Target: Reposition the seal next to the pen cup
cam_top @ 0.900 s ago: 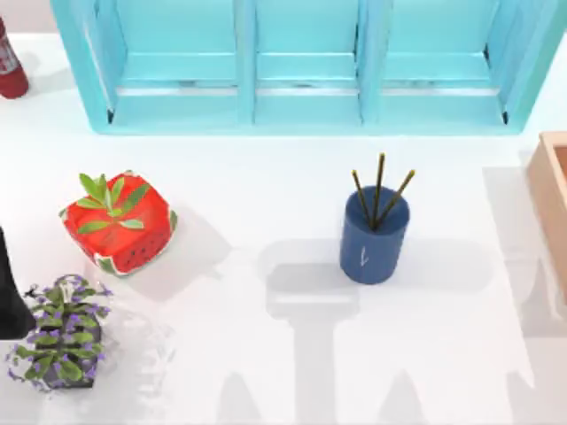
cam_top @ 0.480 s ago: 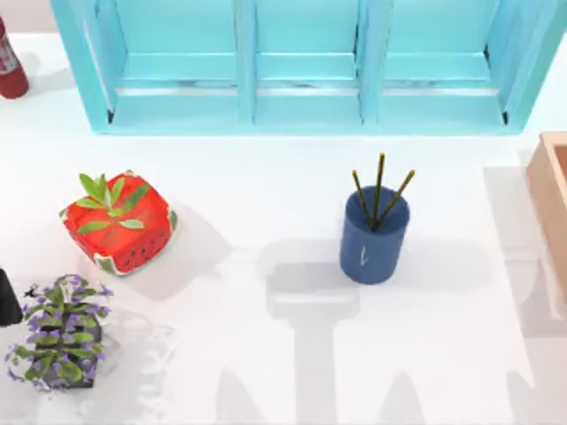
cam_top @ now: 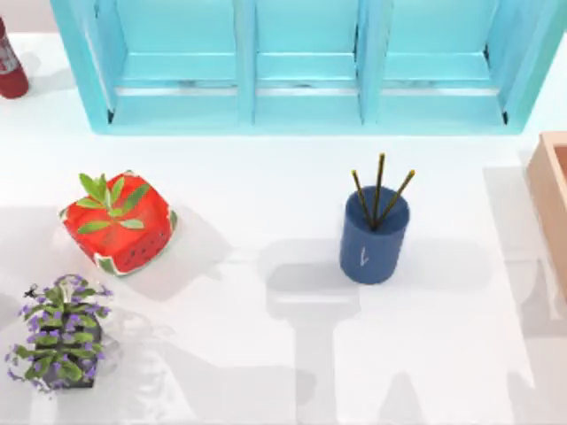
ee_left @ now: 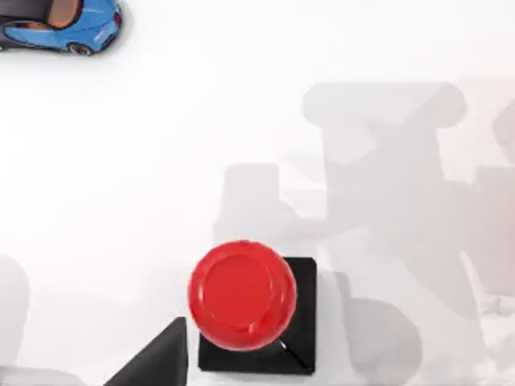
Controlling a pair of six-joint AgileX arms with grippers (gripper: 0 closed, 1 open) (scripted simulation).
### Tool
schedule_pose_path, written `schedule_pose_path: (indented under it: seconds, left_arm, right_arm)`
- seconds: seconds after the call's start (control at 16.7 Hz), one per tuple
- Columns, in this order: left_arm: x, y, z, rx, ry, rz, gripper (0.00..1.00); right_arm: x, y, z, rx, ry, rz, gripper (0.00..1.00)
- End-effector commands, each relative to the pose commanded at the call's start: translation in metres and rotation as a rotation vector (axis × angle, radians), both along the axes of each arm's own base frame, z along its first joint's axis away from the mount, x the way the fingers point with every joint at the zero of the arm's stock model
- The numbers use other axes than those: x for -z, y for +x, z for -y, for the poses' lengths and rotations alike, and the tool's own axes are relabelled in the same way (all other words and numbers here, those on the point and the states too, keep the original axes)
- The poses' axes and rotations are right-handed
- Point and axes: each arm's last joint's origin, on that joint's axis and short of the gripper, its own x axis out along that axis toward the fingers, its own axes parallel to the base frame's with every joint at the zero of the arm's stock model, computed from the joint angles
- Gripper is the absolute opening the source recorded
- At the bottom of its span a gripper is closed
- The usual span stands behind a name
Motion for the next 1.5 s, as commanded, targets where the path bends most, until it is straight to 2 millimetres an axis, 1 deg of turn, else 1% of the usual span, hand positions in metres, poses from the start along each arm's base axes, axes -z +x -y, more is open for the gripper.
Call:
schedule_pose_path:
  seconds: [0.18,0.3,0.48,0.6,0.78,1.02,1.14,1.26,1.5]
  left_arm:
    - [-0.002,0.044,-0.017,-0.004,-0.023,-0.296,1.00]
    - [0.000,0.070,-0.029,-0.003,-0.044,-0.449,1.00]
    - [0.003,0.100,-0.046,0.001,-0.072,-0.607,1.00]
    - [0.005,0.115,-0.055,0.004,-0.088,-0.673,1.00]
    - [0.008,0.125,-0.062,0.006,-0.100,-0.719,1.00]
    - [0.008,0.125,-0.060,0.010,-0.098,-0.717,1.00]
    - [0.013,0.125,-0.060,0.008,-0.100,-0.721,1.00]
    - [0.029,0.127,-0.061,0.006,-0.102,-0.726,1.00]
    - [0.077,0.130,-0.062,0.005,-0.097,-0.707,1.00]
  right_arm:
    - [0.000,0.000,0.000,0.000,0.000,0.000,1.00]
    - [0.000,0.000,0.000,0.000,0.000,0.000,1.00]
    - [0.000,0.000,0.000,0.000,0.000,0.000,1.00]
    - [0.000,0.000,0.000,0.000,0.000,0.000,1.00]
    - [0.000,0.000,0.000,0.000,0.000,0.000,1.00]
    - [0.000,0.000,0.000,0.000,0.000,0.000,1.00]
    - [0.000,0.000,0.000,0.000,0.000,0.000,1.00]
    - [0.000,0.000,0.000,0.000,0.000,0.000,1.00]
    - [0.000,0.000,0.000,0.000,0.000,0.000,1.00]
